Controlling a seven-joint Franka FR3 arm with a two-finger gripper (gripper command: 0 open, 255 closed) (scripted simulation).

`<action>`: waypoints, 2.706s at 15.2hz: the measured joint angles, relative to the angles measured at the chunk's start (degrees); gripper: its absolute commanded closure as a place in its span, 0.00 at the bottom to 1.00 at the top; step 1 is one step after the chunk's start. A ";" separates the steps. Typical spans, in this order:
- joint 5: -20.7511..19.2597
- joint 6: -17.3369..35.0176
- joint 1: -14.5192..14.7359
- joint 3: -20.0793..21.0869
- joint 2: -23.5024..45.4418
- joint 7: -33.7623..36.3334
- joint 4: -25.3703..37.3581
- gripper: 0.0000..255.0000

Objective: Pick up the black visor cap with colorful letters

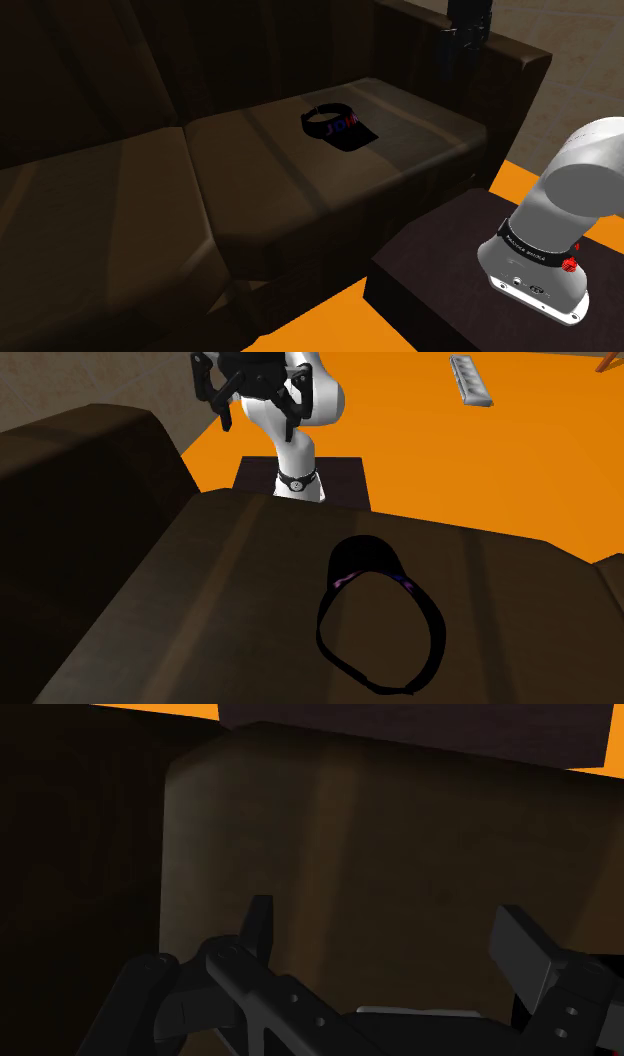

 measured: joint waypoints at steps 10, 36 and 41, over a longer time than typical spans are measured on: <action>4.72 8.50 2.49 5.68 11.67 6.99 4.01 0.00; 2.37 24.83 7.77 16.20 50.29 23.72 29.01 0.00; 2.31 25.90 7.72 16.16 50.38 23.73 28.06 1.00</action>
